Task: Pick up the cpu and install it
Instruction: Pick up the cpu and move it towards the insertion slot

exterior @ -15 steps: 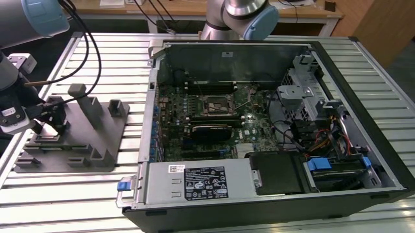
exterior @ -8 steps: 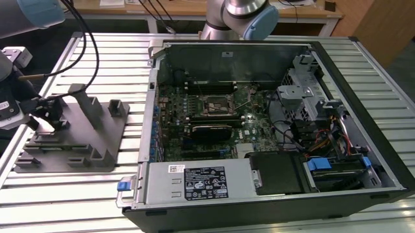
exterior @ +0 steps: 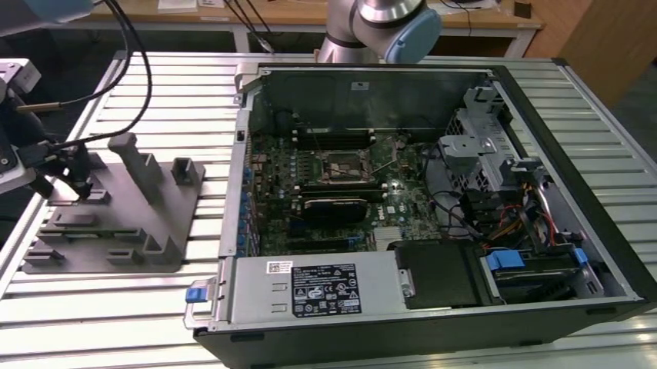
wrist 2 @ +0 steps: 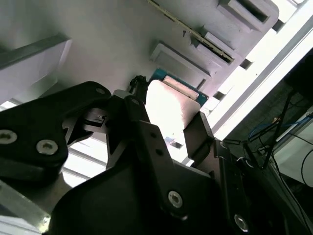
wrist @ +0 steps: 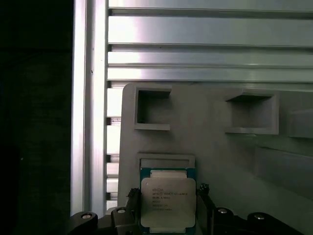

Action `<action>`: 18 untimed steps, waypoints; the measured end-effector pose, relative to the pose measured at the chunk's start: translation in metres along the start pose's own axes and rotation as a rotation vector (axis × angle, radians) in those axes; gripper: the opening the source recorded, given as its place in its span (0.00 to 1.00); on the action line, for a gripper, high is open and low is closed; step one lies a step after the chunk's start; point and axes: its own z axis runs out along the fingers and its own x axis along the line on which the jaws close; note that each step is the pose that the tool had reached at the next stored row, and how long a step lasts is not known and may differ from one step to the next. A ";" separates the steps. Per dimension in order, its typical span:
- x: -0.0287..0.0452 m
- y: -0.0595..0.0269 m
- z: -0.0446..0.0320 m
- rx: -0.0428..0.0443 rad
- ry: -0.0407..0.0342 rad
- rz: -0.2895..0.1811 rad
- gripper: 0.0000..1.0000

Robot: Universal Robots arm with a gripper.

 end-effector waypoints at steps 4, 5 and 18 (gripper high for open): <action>-0.0004 0.0006 -0.0134 -0.0001 -0.0012 0.000 0.55; -0.0004 0.0008 -0.0165 -0.0001 -0.0016 0.000 0.55; -0.0014 0.0051 -0.0572 -0.0002 -0.0072 0.000 0.55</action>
